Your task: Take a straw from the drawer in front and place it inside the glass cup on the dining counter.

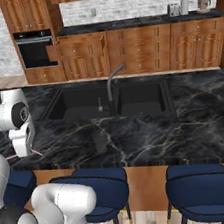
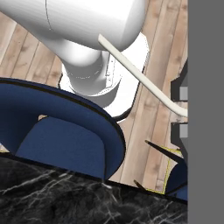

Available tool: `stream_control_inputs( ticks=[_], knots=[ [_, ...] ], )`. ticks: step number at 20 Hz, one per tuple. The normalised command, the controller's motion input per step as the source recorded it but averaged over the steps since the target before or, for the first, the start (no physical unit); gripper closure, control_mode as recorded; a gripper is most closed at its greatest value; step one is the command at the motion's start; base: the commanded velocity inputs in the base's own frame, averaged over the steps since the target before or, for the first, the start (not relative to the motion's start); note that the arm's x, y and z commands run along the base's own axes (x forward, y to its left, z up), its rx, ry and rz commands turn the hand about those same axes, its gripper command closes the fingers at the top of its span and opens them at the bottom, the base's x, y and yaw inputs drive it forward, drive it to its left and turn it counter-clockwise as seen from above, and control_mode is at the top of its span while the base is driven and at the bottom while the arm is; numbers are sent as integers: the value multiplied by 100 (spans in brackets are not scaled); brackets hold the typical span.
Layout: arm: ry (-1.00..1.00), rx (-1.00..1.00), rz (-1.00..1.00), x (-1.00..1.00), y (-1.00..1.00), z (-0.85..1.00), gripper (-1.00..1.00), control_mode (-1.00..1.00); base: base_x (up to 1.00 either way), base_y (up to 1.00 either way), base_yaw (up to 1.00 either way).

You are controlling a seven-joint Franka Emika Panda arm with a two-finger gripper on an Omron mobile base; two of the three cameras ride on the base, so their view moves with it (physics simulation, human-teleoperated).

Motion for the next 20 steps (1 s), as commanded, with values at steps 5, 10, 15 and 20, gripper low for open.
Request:
stream_control_inputs(
  ticks=[5, 10, 15, 20],
  knots=[
    [0, 0, 0, 0, 0, 0, 100, 100, 0, -19, 0],
    [0, 3, 0, 0, -5, 0, 100, -100, 0, -21, 0],
    [4, 16, 2, 16, -31, 24, 100, -100, 0, 0, 0],
    [-4, 9, 8, 25, -79, 71, 100, -100, 0, 0, 0]
  ],
)
